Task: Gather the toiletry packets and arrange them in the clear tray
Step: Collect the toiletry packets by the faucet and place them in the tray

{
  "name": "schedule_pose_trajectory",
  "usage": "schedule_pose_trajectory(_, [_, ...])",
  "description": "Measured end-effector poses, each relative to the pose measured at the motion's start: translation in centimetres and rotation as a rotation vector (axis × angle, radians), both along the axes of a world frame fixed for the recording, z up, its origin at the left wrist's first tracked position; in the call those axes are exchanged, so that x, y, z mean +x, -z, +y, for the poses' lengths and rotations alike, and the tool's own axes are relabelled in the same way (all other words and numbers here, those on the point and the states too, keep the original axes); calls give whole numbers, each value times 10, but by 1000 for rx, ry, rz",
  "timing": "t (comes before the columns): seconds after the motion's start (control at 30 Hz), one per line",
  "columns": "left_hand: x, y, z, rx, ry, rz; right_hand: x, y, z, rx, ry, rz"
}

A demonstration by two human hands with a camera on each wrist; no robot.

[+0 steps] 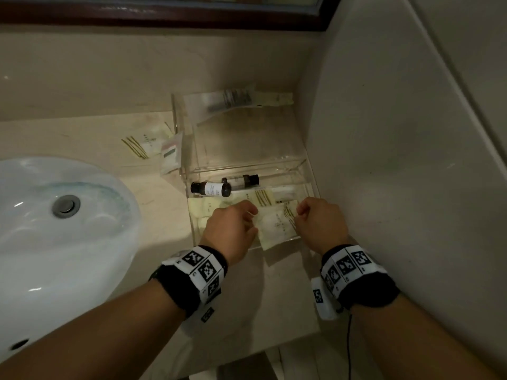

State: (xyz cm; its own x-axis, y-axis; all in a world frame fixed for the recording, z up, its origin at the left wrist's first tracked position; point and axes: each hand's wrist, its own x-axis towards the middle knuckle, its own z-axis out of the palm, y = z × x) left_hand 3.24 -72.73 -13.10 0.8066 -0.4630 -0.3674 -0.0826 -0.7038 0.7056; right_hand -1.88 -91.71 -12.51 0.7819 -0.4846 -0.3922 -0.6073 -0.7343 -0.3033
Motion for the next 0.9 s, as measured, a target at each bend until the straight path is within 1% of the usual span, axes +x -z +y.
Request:
schedule_pose_trajectory(0.07, [-1, 0, -4, 31, 56, -18, -1, 0, 4, -13, 18, -2])
schedule_pose_trajectory(0.17, [-1, 1, -9, 97, 126, -59, -2, 2, 9, -9, 0, -50])
schedule_pose_trajectory(0.3, [2, 3, -13, 129, 117, -86, -3, 3, 8, -16, -45, -35])
schedule_pose_trajectory(0.47, [5, 5, -19, 46, 29, -176, -1, 4, 3, 2, 2, -78])
schedule_pose_trajectory(0.6, [5, 4, -20, -18, 53, -199, 0, 6, 4, -29, 73, -103])
schedule_pose_trajectory(0.67, [2, 2, -19, -46, 130, -273, 0, 6, 5, -61, 110, -116])
schedule_pose_trajectory(0.73, [-1, -1, -19, -43, 260, -349, 0, 5, 6, -96, 124, -129])
schedule_pose_trajectory(0.8, [0, -3, -23, 21, 366, -275, 0, 2, 8, -111, 131, -148])
schedule_pose_trajectory(0.87, [3, -1, -26, 97, 415, -190, 0, 1, 11, -94, 107, -185])
schedule_pose_trajectory(0.9, [5, 1, -26, 109, 428, -181, -1, 2, 12, -79, 74, -207])
